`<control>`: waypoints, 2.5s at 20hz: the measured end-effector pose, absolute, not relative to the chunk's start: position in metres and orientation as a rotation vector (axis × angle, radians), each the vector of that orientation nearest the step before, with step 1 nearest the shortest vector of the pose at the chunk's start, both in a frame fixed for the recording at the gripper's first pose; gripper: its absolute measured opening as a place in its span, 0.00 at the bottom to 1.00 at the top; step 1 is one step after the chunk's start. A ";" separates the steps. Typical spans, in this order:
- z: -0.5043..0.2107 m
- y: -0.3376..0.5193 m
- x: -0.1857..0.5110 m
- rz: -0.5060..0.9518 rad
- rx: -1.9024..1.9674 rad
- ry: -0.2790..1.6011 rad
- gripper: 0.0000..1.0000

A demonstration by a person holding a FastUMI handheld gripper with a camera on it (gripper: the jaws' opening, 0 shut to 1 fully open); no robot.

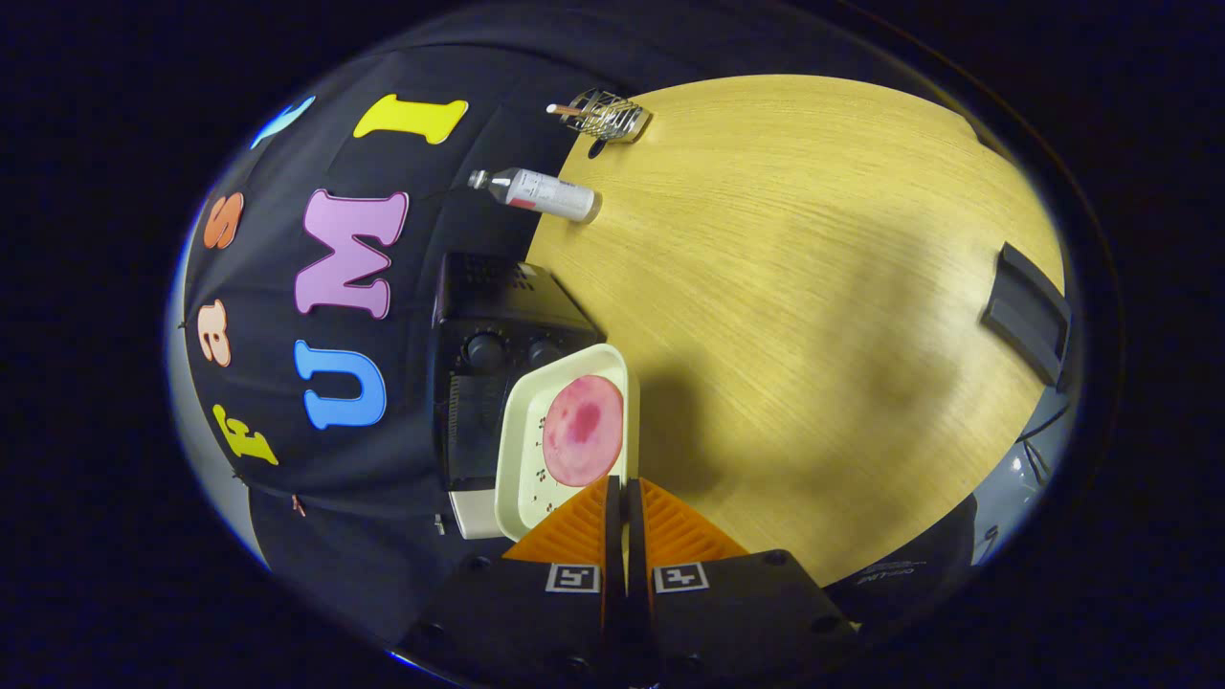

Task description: Open the toaster oven, put the food inside, and close the toaster oven door.

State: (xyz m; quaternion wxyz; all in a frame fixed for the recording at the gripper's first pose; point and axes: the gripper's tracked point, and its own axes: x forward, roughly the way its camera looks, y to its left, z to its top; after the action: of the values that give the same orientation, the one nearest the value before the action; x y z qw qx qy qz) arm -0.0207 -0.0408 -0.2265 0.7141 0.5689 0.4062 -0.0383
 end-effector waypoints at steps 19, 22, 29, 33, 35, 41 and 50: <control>-0.253 0.120 0.122 -0.110 1.360 0.744 0.06; -0.259 0.124 0.143 -0.147 1.342 0.695 0.06; -0.267 0.129 0.169 -0.197 1.264 0.671 0.06; -0.263 0.130 0.167 -0.196 1.220 0.645 0.08; -0.258 0.132 0.167 -0.167 1.201 0.616 0.15; -0.240 0.137 0.133 -0.109 1.100 0.645 0.97; -0.235 0.140 0.037 0.050 0.521 0.766 0.99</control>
State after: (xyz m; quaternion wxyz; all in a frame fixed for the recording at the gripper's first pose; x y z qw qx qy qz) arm 0.0370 0.1403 -0.2349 0.8943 0.2513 0.3694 0.0239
